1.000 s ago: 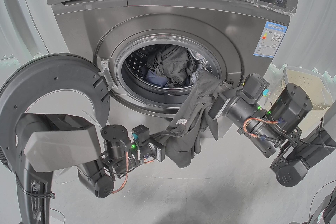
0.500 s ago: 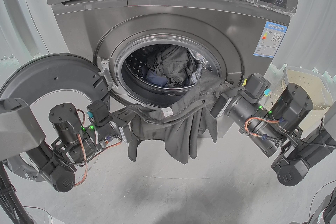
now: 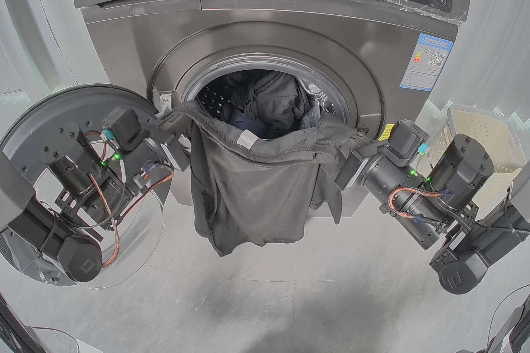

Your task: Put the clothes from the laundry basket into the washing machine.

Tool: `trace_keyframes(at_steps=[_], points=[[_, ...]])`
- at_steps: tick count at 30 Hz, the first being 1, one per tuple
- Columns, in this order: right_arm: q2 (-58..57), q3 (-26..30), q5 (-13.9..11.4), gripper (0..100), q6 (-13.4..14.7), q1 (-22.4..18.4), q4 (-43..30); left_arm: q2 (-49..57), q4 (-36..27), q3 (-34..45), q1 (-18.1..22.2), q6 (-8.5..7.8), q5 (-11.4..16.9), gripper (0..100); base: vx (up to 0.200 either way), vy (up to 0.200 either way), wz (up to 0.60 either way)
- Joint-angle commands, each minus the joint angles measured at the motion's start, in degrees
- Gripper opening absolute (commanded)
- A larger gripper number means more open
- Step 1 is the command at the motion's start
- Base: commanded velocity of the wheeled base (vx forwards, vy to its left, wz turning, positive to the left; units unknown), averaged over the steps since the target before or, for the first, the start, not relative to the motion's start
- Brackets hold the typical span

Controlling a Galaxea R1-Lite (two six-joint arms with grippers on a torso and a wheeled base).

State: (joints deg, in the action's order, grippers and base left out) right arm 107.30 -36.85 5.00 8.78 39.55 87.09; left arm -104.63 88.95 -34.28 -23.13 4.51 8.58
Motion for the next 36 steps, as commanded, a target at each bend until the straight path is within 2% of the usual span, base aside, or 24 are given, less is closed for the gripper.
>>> trace_keyframes(at_steps=[1,11,16,29,36], points=[[-0.1,0.1,0.0,0,0.0,-0.3,0.0,3.0,0.1,-2.2,-0.6,1.20,-0.8,0,0.000,0.000,0.00],[-0.4,-0.1,-0.1,0,0.0,-1.2,0.0,5.8,0.0,-1.8,-0.9,1.55,-0.7,0,0.000,0.000,0.00],[-1.6,-0.2,-0.2,0,-0.1,-2.3,0.0,5.5,0.0,-1.0,-1.0,0.94,-0.7,0,0.000,0.000,0.00],[-3.2,-0.4,-0.4,0,-0.6,-5.2,-0.3,5.2,0.0,-0.5,-0.6,1.03,-0.7,0,0.000,0.000,0.00],[-3.4,-0.5,-0.4,0,-0.6,-5.3,-0.4,5.0,0.0,-0.2,-0.9,0.94,-0.7,0,0.000,0.000,0.00]])
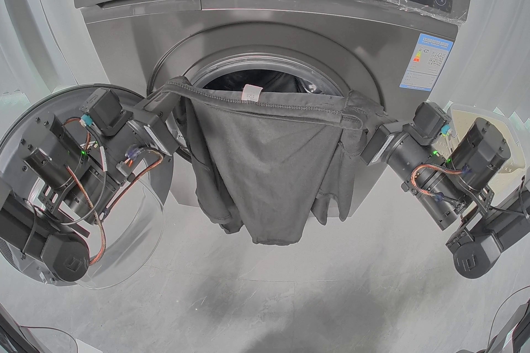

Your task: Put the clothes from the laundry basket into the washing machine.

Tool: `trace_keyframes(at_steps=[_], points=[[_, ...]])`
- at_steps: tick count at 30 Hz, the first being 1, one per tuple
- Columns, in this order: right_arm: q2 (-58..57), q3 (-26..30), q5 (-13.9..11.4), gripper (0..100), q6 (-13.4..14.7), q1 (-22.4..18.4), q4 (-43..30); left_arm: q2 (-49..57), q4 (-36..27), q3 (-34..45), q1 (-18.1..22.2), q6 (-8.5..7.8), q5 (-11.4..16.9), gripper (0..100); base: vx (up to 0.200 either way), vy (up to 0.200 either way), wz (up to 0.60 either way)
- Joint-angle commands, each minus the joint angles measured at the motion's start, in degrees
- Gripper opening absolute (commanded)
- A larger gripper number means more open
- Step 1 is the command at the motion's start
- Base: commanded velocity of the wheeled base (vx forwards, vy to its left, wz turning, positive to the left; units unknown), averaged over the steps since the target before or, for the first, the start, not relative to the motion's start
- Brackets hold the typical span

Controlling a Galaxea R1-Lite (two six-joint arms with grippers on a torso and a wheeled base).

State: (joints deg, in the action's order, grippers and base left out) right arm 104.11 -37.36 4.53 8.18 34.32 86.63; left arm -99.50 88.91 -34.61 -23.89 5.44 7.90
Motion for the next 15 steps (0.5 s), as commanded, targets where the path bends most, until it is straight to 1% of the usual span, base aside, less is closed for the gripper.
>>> trace_keyframes(at_steps=[1,5,10,15], points=[[-0.2,-0.1,-0.1,0,0.0,0.0,0.0,-0.2,0.0,0.2,-0.1,0.10,0.0,0,0.000,0.000,0.00],[-0.2,-0.2,-0.1,0,-0.1,0.0,-0.1,-0.2,0.0,0.2,-0.2,0.28,0.0,0,0.000,0.000,0.00],[-0.2,-0.3,-0.1,0,-0.1,-0.2,-0.1,-0.8,0.0,0.4,-0.4,0.10,0.0,0,0.000,0.000,0.00],[-0.1,-0.2,-0.1,0,-0.1,0.0,-0.1,-2.9,0.1,1.1,-1.9,-0.08,0.0,0,0.000,0.000,0.00]])
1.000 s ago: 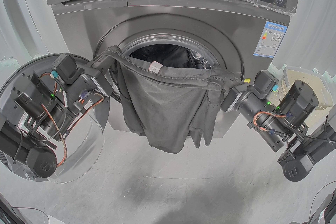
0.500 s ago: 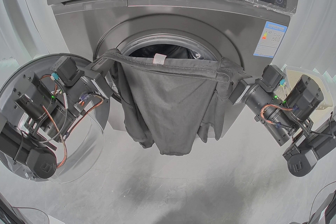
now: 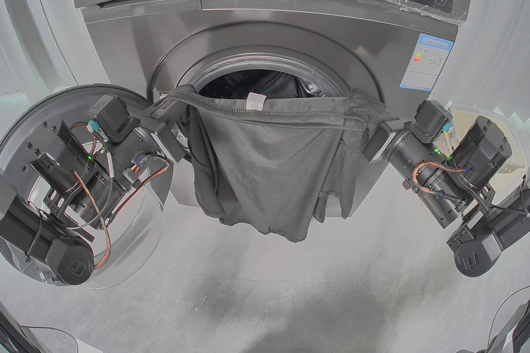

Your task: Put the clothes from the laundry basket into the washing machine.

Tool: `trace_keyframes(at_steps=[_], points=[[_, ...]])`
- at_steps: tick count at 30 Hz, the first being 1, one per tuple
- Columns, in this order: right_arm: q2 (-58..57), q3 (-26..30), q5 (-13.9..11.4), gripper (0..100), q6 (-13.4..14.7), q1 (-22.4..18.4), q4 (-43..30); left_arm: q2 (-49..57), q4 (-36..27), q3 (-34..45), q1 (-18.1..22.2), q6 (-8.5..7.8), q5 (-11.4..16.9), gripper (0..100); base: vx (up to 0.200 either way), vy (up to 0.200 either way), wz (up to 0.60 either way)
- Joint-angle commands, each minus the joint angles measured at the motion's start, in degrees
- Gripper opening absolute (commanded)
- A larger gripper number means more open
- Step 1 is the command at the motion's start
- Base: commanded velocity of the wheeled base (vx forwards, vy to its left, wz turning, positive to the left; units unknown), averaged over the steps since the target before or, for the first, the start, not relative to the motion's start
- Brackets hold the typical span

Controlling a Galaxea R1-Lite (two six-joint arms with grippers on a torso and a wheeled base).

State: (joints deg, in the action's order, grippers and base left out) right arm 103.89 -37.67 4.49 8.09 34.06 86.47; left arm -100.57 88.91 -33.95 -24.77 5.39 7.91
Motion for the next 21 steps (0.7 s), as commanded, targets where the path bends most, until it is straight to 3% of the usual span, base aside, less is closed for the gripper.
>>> trace_keyframes(at_steps=[1,9,13,15,21], points=[[0.2,0.4,0.0,0,0.1,0.5,0.0,-2.5,0.1,0.8,-1.6,-0.03,0.1,0,0.000,0.000,0.00],[3.2,4.2,0.0,0,0.3,3.9,-0.2,-7.8,0.1,0.1,-7.0,-0.29,0.2,0,0.000,0.000,0.00],[4.0,8.1,0.1,0,0.3,6.4,-0.2,-9.5,0.2,-0.3,-7.9,-0.91,0.4,0,0.000,0.000,0.00],[4.3,11.0,0.1,0,0.3,9.5,-0.3,-9.6,0.1,-1.4,-8.5,-1.26,0.5,0,0.000,0.000,0.00],[13.3,7.9,0.0,0,1.0,11.4,0.8,-9.3,0.1,-2.5,-9.2,-1.35,0.4,0,0.000,0.000,0.00]])
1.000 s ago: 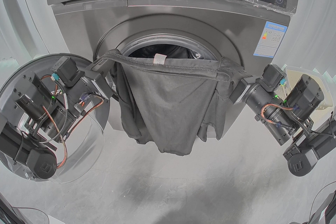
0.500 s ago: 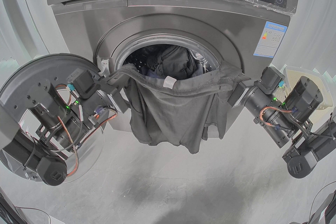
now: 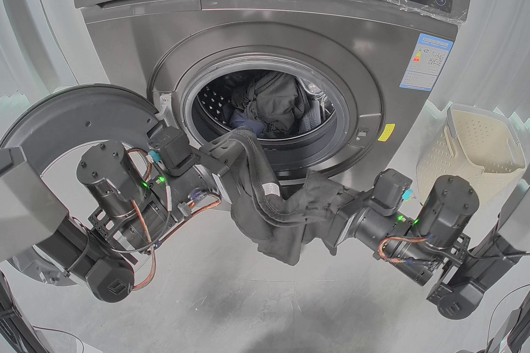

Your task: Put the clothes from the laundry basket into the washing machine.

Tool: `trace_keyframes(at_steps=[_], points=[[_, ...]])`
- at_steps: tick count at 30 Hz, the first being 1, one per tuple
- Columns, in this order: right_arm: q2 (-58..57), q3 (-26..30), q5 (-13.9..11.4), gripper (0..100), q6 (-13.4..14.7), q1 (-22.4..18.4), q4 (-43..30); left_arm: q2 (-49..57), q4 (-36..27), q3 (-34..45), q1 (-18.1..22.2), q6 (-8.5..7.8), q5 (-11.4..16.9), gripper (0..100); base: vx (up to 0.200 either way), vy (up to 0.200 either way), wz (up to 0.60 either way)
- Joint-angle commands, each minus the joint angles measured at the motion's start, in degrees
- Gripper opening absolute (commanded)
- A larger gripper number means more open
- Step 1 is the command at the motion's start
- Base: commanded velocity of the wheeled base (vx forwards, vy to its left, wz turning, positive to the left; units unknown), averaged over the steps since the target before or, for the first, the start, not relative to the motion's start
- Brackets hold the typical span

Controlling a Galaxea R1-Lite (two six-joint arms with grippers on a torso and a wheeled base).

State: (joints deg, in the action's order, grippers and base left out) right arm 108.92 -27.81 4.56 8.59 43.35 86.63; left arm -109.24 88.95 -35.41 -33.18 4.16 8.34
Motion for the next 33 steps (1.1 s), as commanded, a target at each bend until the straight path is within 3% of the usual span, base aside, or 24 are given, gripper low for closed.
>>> trace_keyframes(at_steps=[1,5,6,12,16,27,33], points=[[9.5,-2.5,-0.1,0,0.5,2.3,1.0,-0.4,0.1,-1.1,-0.7,-0.11,0.0,0,0.000,0.000,0.00],[11.4,-2.0,-0.1,0,0.5,2.8,1.5,0.2,0.1,-1.1,-1.0,-0.11,0.0,0,0.000,0.000,0.00],[11.6,-2.1,0.0,100,0.6,3.3,1.4,0.3,0.2,-1.2,-1.2,-0.11,0.0,0,0.000,0.000,0.00],[14.2,-0.5,0.1,100,0.6,3.9,0.7,2.5,0.1,-2.3,-1.2,0.24,0.1,0,0.000,0.000,0.00],[17.6,-2.8,0.1,100,0.5,2.7,0.7,3.8,0.1,-2.2,-1.2,0.33,0.5,0,0.000,0.000,0.00],[25.1,-18.2,0.1,100,-0.2,-2.1,0.7,5.9,0.1,-1.6,-2.2,0.24,1.8,0,0.000,0.000,0.00],[27.6,-22.9,0.2,100,-0.2,-3.1,0.5,6.1,0.1,-1.7,-2.3,0.24,1.9,0,0.000,0.000,0.00]])
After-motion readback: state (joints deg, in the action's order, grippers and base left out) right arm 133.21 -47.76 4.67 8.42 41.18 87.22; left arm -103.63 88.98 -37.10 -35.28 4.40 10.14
